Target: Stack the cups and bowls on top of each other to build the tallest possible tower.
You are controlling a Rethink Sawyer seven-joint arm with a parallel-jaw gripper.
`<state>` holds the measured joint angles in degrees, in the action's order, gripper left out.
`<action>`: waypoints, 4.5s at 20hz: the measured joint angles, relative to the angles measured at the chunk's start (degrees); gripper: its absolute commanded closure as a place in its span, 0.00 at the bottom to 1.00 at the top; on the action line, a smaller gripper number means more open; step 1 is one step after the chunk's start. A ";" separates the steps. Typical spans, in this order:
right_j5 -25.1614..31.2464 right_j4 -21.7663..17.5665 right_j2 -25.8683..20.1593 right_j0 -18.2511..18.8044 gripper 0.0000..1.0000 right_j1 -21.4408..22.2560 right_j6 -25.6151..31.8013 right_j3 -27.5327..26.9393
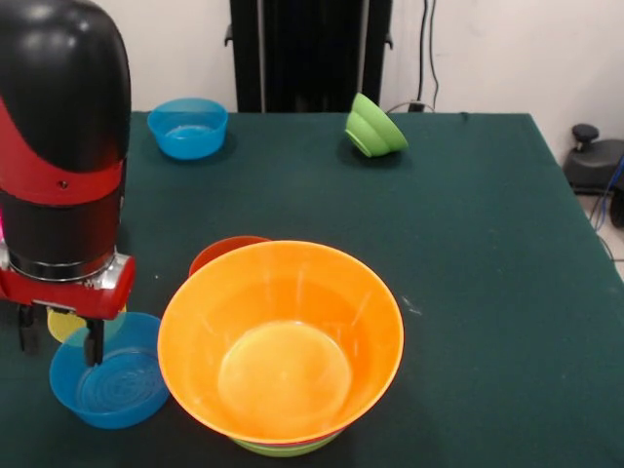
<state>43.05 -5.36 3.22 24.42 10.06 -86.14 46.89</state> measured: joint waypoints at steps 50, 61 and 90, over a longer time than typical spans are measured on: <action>-2.33 1.35 -0.37 2.62 1.00 -5.56 0.00 -3.42; -2.34 1.34 -0.38 2.62 1.00 -4.92 0.00 -3.25; 9.95 1.72 -0.23 2.92 1.00 22.40 0.00 10.60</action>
<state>53.00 -3.64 2.98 27.33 32.47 -86.14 57.49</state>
